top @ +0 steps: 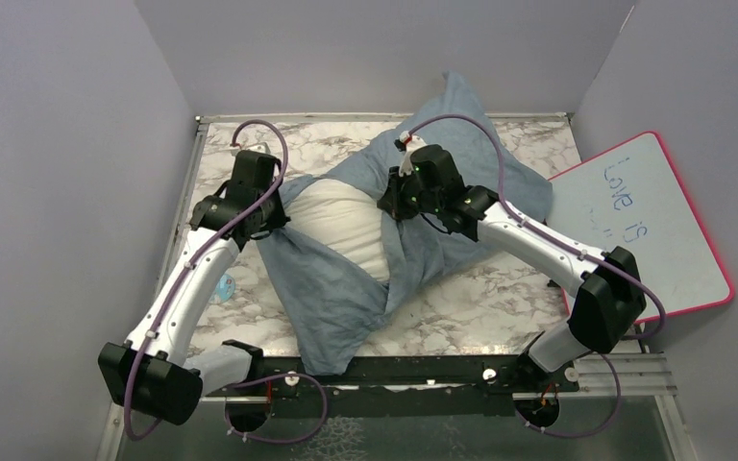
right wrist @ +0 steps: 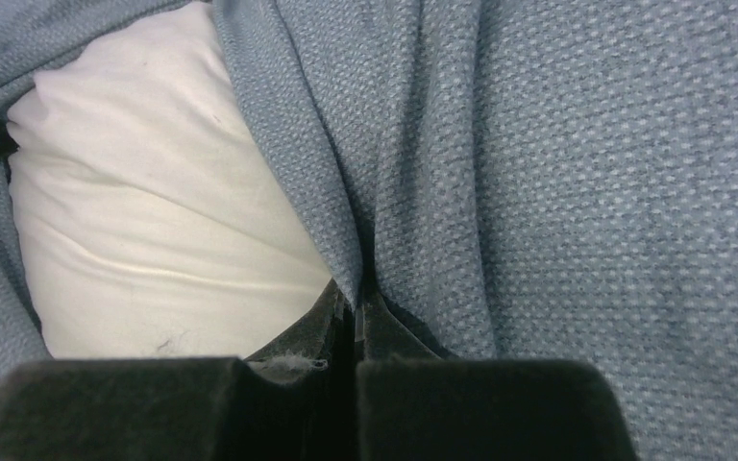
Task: Remove the pillowcase from the pillow
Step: Remove the pillow from the pillowcase.
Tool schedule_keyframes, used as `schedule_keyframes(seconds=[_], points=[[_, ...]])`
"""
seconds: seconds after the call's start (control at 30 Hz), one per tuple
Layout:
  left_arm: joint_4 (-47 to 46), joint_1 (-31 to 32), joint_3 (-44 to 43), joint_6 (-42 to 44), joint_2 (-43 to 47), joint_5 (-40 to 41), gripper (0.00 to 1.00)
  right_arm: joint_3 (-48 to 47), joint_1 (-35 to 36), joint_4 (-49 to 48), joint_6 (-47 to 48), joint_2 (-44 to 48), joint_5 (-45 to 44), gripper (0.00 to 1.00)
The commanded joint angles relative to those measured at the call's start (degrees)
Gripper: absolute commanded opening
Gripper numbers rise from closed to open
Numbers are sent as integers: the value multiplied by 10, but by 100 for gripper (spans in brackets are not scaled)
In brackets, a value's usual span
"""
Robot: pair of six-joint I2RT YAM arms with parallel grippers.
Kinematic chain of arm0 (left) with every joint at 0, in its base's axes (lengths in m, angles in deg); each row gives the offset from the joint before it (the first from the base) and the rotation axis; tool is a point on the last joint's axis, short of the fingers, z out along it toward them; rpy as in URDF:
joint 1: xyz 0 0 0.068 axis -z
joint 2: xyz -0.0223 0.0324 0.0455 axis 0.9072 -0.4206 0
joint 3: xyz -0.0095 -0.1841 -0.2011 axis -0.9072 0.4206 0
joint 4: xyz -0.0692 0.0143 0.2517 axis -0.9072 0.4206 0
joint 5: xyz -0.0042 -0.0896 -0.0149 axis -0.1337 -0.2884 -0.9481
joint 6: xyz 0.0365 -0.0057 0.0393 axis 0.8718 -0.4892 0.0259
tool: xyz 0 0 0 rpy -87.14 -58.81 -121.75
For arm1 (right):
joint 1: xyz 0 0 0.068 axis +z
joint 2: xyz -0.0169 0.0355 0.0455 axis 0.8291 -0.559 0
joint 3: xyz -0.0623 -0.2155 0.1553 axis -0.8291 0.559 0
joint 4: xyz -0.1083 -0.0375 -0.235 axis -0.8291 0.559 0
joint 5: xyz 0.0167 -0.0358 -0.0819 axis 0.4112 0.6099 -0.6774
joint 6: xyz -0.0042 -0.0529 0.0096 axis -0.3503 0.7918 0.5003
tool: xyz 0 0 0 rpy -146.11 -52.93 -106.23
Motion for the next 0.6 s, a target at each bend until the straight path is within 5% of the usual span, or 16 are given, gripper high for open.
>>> schedule_keyframes(seconds=[0.0, 0.3, 0.57], points=[[-4, -58, 33, 67, 24, 15, 3, -5, 3, 117, -7, -15, -49, 5], [-3, -227, 92, 108, 45, -4, 0, -59, -61, 158, -29, -20, -146, 1], [-58, -251, 138, 84, 70, -256, 0, -56, -70, 142, 46, -19, 37, 2]])
